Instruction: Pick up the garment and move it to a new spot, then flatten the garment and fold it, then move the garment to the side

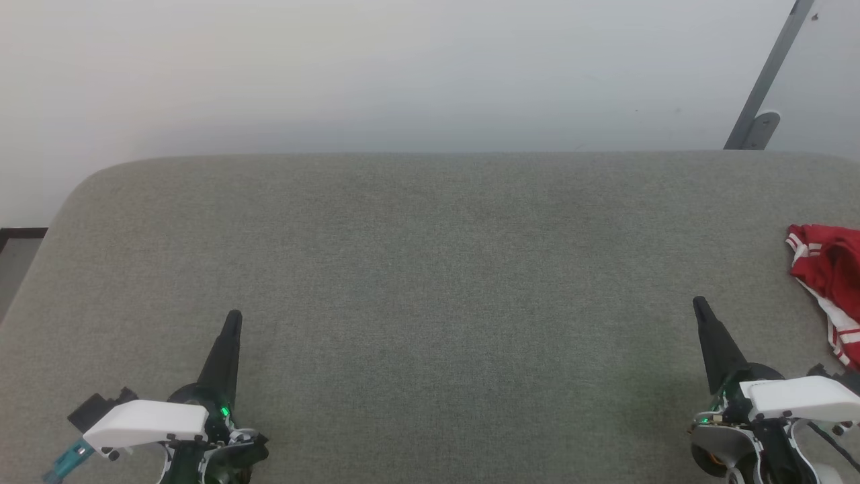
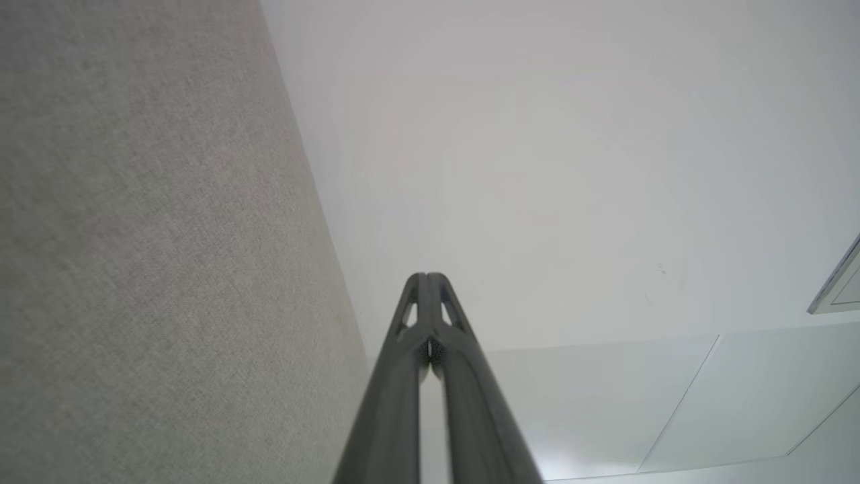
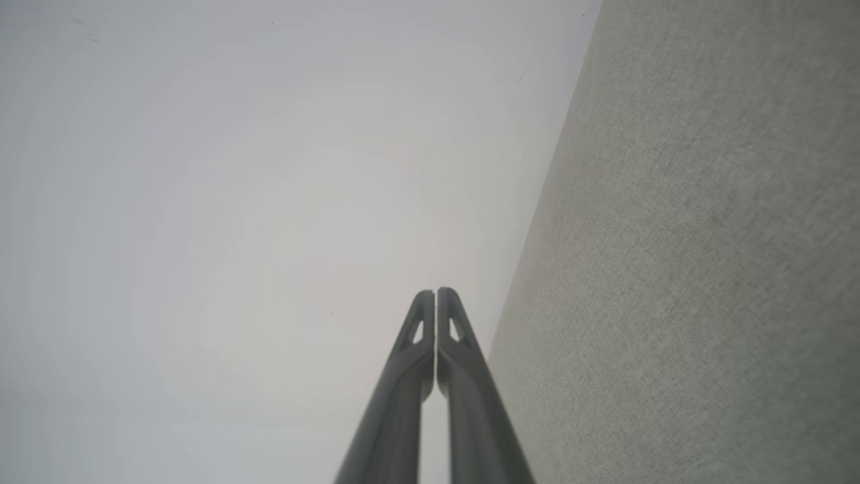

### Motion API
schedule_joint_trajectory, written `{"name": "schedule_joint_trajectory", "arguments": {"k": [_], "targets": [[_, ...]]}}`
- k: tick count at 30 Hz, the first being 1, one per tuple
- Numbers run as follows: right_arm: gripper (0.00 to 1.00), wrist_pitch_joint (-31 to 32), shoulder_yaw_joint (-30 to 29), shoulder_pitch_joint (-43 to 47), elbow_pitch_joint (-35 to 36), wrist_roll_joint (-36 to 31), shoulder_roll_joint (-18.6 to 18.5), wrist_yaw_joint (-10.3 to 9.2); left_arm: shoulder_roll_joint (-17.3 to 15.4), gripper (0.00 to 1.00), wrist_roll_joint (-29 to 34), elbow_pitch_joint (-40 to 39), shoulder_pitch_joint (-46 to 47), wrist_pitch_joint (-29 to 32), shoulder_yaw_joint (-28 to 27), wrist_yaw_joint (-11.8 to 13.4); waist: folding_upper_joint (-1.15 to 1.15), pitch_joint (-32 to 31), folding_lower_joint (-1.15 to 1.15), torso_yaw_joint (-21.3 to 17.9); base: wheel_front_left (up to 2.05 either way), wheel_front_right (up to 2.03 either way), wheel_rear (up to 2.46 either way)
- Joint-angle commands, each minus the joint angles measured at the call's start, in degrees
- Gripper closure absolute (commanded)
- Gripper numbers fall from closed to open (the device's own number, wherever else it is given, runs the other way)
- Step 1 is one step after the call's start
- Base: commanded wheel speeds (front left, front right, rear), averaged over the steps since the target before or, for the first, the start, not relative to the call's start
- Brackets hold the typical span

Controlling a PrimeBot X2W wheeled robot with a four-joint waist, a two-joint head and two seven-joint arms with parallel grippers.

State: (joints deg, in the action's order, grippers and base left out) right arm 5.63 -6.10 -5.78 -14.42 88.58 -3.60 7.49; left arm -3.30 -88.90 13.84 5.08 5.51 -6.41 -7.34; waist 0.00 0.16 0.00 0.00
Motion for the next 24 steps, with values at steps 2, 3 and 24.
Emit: {"name": "schedule_joint_trajectory", "arguments": {"k": [2,3,24], "targets": [[1.0,0.4,-0.3,-0.5,0.5,1.4,0.4,0.0,0.1,1.0,-1.2,0.0,1.2,0.5,-0.2,-0.2,0.0,0.0,0.0,0.0,0.0,0.0,0.0],[1.0,0.5,-0.3,-0.5,0.5,1.7,0.5,0.0,0.2,1.0,-1.5,0.1,1.2,0.6,-0.2,-0.2,0.0,0.0,0.0,0.0,0.0,0.0,0.0],[1.0,1.1,-0.5,-0.6,0.5,3.9,0.9,0.0,0.6,1.0,-3.5,0.2,1.5,1.3,-0.3,-0.3,0.0,0.0,0.0,0.0,0.0,0.0,0.0]]}}
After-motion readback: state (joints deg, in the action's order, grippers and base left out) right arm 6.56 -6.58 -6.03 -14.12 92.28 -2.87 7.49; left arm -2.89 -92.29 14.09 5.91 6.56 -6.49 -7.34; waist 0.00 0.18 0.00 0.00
